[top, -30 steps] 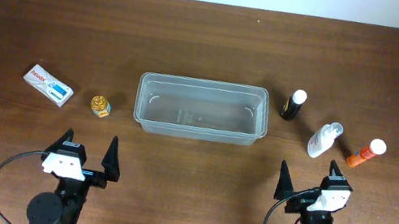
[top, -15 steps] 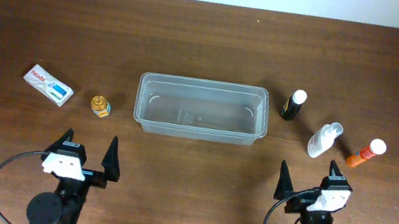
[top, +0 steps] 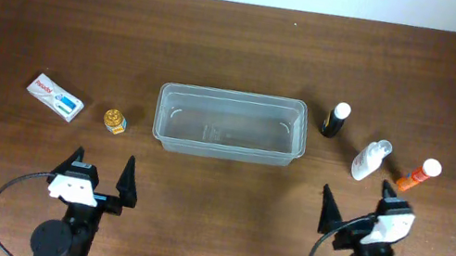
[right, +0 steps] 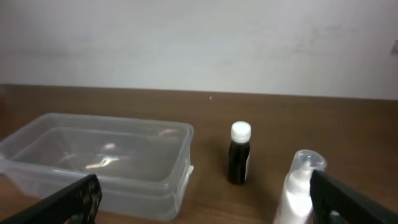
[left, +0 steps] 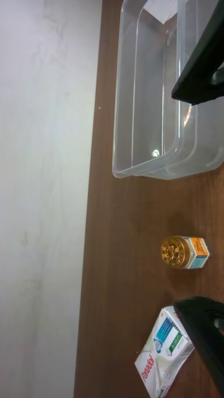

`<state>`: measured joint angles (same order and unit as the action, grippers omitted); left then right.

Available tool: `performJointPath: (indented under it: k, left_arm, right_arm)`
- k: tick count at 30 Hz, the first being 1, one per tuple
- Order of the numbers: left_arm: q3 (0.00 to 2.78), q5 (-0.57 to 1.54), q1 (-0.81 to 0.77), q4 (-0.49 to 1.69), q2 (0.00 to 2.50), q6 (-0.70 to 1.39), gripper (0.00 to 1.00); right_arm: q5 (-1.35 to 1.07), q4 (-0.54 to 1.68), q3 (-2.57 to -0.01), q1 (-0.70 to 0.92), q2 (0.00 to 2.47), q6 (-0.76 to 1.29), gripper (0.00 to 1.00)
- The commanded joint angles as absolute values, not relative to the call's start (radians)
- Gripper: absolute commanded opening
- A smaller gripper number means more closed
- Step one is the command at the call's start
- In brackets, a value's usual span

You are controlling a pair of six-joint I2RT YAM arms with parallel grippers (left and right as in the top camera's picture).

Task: Pack container
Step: 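Move the right gripper over the white lotion bottle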

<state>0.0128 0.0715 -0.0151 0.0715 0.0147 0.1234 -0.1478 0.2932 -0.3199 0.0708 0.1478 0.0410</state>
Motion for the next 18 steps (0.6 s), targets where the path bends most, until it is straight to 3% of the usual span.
performJointPath:
  k: [1, 8, 14, 18]
  left_arm:
    - [0.009, 0.075, -0.01, 0.076, 0.005, 0.107, 0.99]
    - [0.009, 0.075, -0.01, 0.076, 0.005, 0.107, 0.99]
    - [0.009, 0.075, -0.01, 0.076, 0.005, 0.107, 0.99]
    - [0.009, 0.075, -0.01, 0.076, 0.005, 0.107, 0.99]
  right_arm:
    - [-0.134, 0.358, -0.501, 0.064, 0.278, 0.04, 0.98]
    - [-0.131, 0.658, -0.951, 0.064, 0.722, 0.041, 0.98]
    - [-0.121, 1.126, -1.418, 0.064, 1.158, 0.032, 0.98]
    - [-0.15, 1.282, -1.59, 0.064, 1.372, 0.033, 0.99]
